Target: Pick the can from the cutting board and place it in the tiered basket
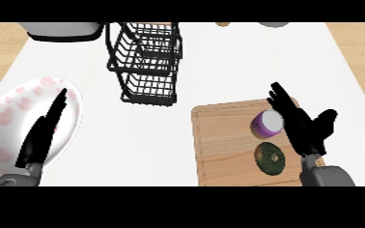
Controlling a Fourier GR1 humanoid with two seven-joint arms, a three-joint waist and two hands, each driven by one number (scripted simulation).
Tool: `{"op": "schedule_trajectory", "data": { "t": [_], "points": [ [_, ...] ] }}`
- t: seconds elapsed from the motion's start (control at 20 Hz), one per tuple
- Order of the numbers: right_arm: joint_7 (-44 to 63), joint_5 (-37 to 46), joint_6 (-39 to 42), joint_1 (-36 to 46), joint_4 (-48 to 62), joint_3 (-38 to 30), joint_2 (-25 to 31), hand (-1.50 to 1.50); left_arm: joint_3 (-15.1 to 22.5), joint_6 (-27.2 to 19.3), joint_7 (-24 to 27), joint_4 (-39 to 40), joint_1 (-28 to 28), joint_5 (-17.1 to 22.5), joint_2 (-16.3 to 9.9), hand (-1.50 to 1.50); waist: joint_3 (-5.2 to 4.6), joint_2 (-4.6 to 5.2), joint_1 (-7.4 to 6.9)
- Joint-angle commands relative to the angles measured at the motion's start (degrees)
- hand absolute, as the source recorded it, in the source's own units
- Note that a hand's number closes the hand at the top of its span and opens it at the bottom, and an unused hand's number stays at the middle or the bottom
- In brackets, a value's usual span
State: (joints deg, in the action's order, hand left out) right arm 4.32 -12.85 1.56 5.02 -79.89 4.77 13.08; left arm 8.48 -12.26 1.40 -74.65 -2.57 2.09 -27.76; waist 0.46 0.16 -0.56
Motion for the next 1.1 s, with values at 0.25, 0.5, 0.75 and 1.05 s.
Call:
{"op": "schedule_trajectory", "data": {
  "t": [0.25,0.5,0.75,1.05],
  "points": [
    [-4.3,-27.5,27.2,-0.4,11.6,-6.3,-6.3,1.5,-3.4,3.5,-4.4,-0.2,2.1,7.6,2.1,0.0,0.31,0.96,-1.89],
    [-20.5,-17.7,26.2,-3.9,8.6,-11.7,-2.2,-1.5,-5.4,8.1,-5.4,-1.6,6.1,11.6,0.6,0.0,-0.42,-0.25,0.3],
    [-18.3,6.3,17.9,-3.3,7.5,-6.6,14.3,-1.5,-4.9,7.5,-5.1,-0.6,5.9,11.3,1.5,0.0,-0.76,-0.34,-0.61],
    [-9.3,13.1,21.9,6.0,8.7,-0.7,20.1,-1.5,-6.5,8.8,-8.1,-0.9,2.2,12.4,0.1,0.0,-0.52,-0.04,-0.59]
  ]
}}
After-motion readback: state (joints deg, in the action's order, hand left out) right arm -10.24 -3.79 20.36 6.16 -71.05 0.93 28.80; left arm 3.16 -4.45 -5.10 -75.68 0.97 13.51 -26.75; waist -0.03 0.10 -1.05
